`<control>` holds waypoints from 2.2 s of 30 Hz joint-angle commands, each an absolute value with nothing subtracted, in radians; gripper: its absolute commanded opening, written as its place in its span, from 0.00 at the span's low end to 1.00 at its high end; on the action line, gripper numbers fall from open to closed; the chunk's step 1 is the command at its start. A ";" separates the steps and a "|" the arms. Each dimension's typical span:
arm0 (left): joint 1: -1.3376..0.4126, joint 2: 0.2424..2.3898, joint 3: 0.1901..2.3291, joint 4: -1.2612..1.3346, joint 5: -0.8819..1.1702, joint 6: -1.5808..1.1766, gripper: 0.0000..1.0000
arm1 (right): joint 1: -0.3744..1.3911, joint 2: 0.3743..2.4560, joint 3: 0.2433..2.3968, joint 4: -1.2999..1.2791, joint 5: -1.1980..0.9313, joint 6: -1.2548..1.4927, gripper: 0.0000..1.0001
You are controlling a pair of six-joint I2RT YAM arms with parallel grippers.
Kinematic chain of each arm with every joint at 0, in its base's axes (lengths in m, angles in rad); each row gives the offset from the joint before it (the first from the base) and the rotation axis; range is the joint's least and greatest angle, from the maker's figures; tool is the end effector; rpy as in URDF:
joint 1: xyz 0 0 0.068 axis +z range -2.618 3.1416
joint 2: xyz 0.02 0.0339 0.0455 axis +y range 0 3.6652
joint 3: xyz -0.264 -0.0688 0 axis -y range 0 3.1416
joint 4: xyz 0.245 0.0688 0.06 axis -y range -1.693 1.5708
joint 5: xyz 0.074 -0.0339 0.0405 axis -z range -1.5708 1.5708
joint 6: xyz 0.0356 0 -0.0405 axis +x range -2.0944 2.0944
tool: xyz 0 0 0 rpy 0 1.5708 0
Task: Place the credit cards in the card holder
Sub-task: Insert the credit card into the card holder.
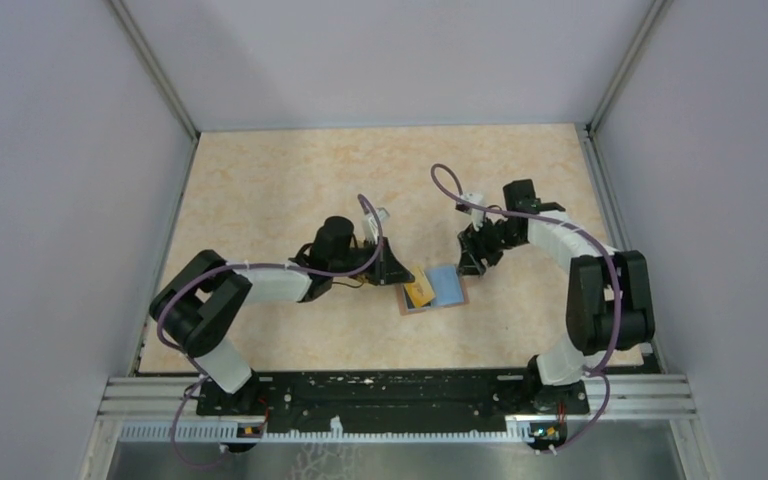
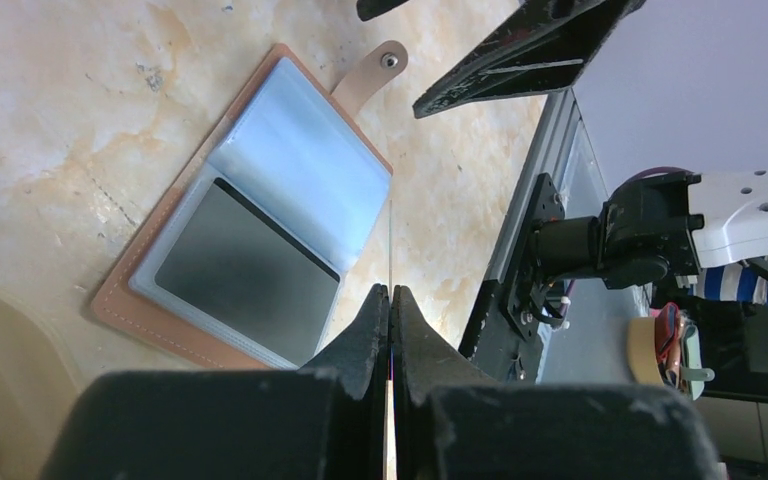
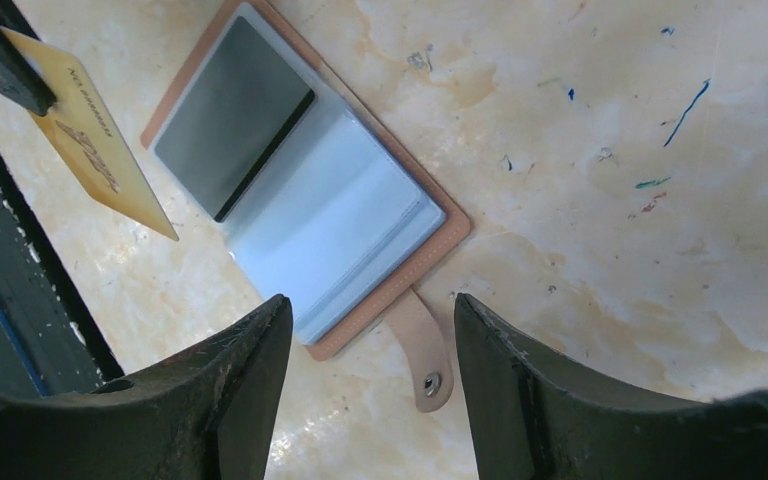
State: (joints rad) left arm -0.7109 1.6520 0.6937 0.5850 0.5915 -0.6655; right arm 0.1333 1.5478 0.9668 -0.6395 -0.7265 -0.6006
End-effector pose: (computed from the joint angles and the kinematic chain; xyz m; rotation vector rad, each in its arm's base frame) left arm 0.2354 -0.2289 0.1729 0.4925 2.1259 -1.4287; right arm 0.2805 0.0615 0.1986 -1.0623 2.2913 0.8286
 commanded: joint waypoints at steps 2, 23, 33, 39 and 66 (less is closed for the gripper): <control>-0.709 1.695 0.709 0.644 0.626 -0.679 0.00 | 0.136 1.617 0.984 -0.631 -0.706 -0.601 0.61; -0.698 1.420 0.644 0.520 0.712 -0.467 0.00 | 0.200 1.492 0.979 -0.295 -1.064 -0.443 0.20; -0.698 1.055 0.568 0.231 0.629 -0.354 0.00 | 0.439 1.864 1.162 -0.275 -1.049 -0.236 0.08; -0.699 0.937 0.519 0.248 0.620 -0.362 0.00 | 0.507 1.929 1.149 -0.159 -0.984 -0.139 0.08; -0.698 1.038 0.483 0.377 0.636 -0.440 0.00 | 0.475 1.908 1.524 -0.604 -0.901 -0.347 0.15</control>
